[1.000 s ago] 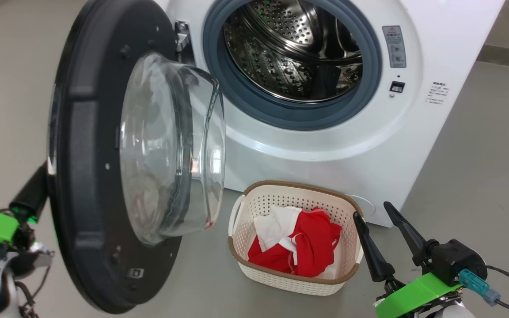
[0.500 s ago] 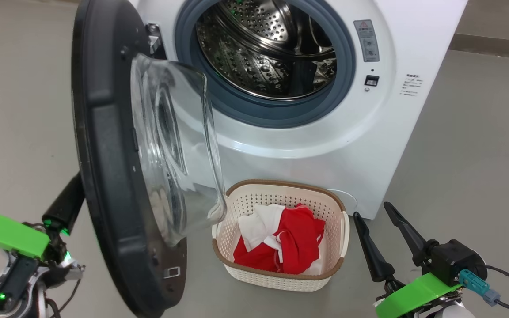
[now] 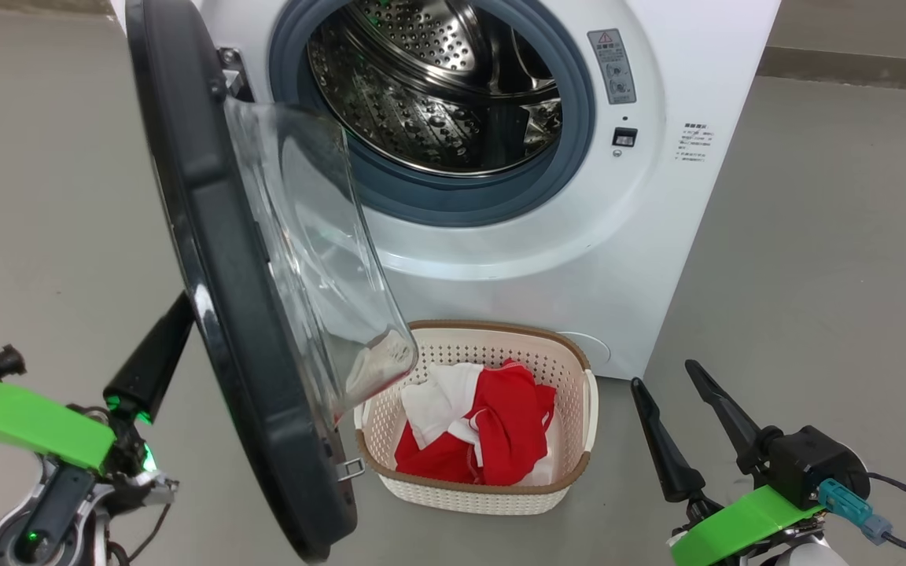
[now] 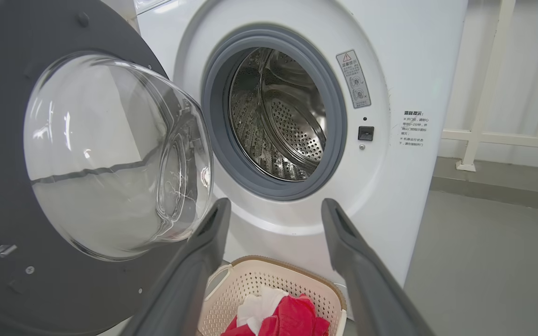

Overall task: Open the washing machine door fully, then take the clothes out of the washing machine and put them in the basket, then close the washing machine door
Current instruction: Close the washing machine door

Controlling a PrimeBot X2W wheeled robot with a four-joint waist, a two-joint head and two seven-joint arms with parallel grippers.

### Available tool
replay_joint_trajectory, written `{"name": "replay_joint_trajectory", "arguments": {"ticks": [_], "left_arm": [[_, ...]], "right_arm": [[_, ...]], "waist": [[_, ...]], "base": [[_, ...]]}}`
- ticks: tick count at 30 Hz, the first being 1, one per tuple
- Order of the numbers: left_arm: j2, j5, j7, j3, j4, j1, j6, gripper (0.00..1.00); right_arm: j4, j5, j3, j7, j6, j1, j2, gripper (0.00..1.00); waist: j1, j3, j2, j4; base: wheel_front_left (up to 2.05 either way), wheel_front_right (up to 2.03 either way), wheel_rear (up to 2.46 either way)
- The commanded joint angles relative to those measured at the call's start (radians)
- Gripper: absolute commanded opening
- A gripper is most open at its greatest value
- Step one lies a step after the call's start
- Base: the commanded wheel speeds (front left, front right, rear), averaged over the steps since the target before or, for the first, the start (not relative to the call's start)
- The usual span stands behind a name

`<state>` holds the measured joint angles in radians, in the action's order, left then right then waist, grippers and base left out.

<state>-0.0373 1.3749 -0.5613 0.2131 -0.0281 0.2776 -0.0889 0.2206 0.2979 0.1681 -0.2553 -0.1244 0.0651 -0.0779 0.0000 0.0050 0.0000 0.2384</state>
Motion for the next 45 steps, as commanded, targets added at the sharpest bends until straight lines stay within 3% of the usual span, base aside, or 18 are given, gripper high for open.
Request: {"name": "replay_joint_trajectory", "arguments": {"ticks": [1, 7, 11, 12, 13, 18, 21, 30, 35, 41, 45], "left_arm": [[-0.013, 0.011, -0.002, 0.007, -0.039, 0.005, 0.004, 0.00], [-0.015, 0.012, 0.004, -0.002, -0.043, -0.008, 0.004, 0.00], [-0.039, -0.024, 0.023, 0.005, -0.047, -0.025, 0.030, 0.00], [-0.049, -0.045, 0.038, 0.006, -0.050, -0.031, 0.049, 0.37], [-0.053, -0.063, 0.058, 0.010, -0.052, -0.035, 0.069, 1.00], [-0.120, -0.281, 0.215, 0.001, -0.036, -0.064, 0.163, 1.00], [-0.144, -0.422, 0.346, -0.021, -0.024, -0.081, 0.195, 1.00], [-0.269, -0.852, 0.737, -0.179, 0.073, -0.158, 0.217, 1.00], [-0.281, -0.995, 0.809, -0.217, 0.127, -0.165, 0.199, 1.00], [-0.246, -1.135, 0.823, -0.229, 0.150, -0.191, 0.177, 1.00], [-0.216, -1.155, 0.823, -0.218, 0.150, -0.207, 0.174, 1.00]], "right_arm": [[-0.021, -0.002, 0.017, -0.006, -0.006, 0.034, -0.008, 1.00], [-0.019, 0.000, 0.019, -0.006, -0.006, 0.031, -0.005, 1.00], [-0.020, -0.001, 0.018, -0.006, -0.006, 0.029, -0.004, 1.00], [-0.020, -0.001, 0.018, -0.006, -0.006, 0.028, -0.004, 1.00], [-0.020, -0.001, 0.017, -0.006, -0.006, 0.028, -0.003, 1.00], [-0.022, -0.002, 0.017, -0.006, -0.006, 0.024, -0.002, 1.00], [-0.021, -0.001, 0.020, -0.006, -0.006, 0.023, -0.002, 1.00], [-0.020, 0.001, 0.029, -0.006, -0.006, 0.020, -0.002, 1.00], [-0.020, 0.003, 0.033, -0.006, -0.006, 0.019, -0.003, 1.00], [-0.021, 0.005, 0.036, -0.006, -0.006, 0.019, -0.003, 1.00], [-0.021, 0.005, 0.037, -0.006, -0.006, 0.019, -0.002, 1.00]], "waist": [[0.0000, -0.001, 0.0000, -0.004], [0.0000, -0.008, 0.0000, -0.012], [0.0000, -0.010, 0.0000, -0.014], [0.0000, -0.010, 0.0000, -0.014], [0.0000, -0.010, 0.0000, -0.015], [0.0000, -0.012, 0.0000, -0.013], [0.0000, -0.016, 0.0000, -0.013], [0.0000, -0.031, 0.0000, -0.012], [0.0000, -0.033, 0.0000, -0.013], [0.0000, -0.030, 0.0000, -0.018], [0.0000, -0.029, 0.0000, -0.019]], "base": [[0.00, 0.00, 0.00], [0.00, 0.00, 0.00], [0.00, 0.00, 0.00], [0.00, 0.00, 0.00], [0.00, 0.00, 0.00], [0.00, 0.00, 0.00], [0.00, 0.00, 0.00], [0.00, 0.00, 0.00], [0.00, 0.00, 0.00], [0.00, 0.00, 0.00], [0.00, 0.00, 0.00]]}}
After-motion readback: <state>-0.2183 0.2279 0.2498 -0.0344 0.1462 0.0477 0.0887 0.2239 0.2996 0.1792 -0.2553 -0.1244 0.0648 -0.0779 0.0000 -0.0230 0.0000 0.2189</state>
